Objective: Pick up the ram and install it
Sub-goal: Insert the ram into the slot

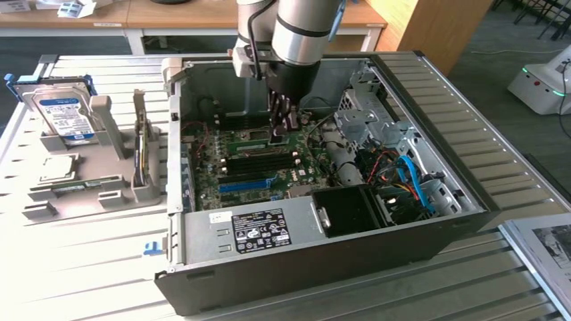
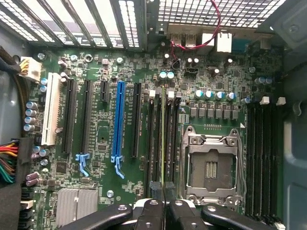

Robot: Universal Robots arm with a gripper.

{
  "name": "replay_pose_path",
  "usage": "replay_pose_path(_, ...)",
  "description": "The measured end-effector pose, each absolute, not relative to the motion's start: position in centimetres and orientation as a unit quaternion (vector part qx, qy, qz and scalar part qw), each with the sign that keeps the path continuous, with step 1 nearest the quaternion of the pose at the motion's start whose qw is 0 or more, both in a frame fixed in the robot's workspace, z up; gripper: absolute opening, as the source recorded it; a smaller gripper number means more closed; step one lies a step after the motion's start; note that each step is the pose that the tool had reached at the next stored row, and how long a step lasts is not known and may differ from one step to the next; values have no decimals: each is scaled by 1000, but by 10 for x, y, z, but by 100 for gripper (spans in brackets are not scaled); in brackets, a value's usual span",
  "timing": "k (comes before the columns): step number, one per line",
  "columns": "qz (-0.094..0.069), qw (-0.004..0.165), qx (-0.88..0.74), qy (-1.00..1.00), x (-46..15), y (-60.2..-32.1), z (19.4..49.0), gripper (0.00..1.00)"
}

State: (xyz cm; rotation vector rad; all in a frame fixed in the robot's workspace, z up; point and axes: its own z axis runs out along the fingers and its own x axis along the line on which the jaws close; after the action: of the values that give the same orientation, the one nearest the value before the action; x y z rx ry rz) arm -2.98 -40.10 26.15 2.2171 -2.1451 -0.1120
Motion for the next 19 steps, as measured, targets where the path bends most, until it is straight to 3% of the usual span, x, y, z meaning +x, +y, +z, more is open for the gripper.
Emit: replay_pose_path(19,-36,27,718,-695,-30,-405,259,11)
